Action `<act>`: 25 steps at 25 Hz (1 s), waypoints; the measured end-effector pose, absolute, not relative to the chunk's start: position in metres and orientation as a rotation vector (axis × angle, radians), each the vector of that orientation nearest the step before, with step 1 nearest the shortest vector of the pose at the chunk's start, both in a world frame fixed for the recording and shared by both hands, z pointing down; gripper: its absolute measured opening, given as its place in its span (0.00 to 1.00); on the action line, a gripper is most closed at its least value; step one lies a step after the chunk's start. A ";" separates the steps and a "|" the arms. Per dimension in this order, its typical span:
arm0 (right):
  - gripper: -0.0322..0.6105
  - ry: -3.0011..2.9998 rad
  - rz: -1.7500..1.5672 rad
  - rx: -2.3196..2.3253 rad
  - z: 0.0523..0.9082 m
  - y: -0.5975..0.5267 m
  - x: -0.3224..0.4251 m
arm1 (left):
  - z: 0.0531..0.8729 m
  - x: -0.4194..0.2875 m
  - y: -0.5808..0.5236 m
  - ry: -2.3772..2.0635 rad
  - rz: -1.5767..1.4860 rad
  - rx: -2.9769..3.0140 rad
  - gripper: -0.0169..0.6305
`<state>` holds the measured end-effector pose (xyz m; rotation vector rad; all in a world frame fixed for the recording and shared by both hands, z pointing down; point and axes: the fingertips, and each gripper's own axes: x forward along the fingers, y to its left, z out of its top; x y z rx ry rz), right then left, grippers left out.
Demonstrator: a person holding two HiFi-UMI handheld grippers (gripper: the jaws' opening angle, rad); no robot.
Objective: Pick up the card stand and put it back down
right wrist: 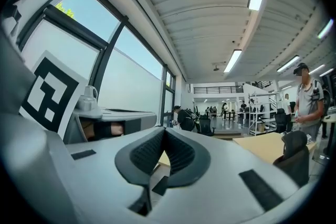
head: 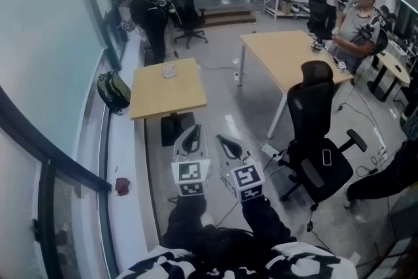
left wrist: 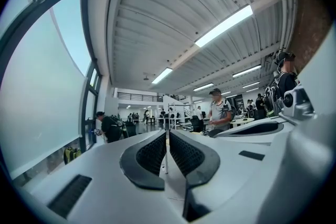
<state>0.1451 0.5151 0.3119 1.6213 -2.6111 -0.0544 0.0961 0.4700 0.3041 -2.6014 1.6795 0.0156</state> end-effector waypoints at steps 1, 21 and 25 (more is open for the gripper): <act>0.08 -2.610 -0.058 1.634 0.310 0.504 0.142 | 0.305 0.088 0.460 1.695 0.018 -2.597 0.06; 0.08 -2.675 -0.002 1.454 0.335 0.329 0.010 | 0.339 -0.062 0.313 1.938 -0.013 -2.513 0.06; 0.08 -2.731 -0.006 1.384 0.334 0.280 -0.005 | 0.336 -0.077 0.269 1.994 -0.013 -2.452 0.06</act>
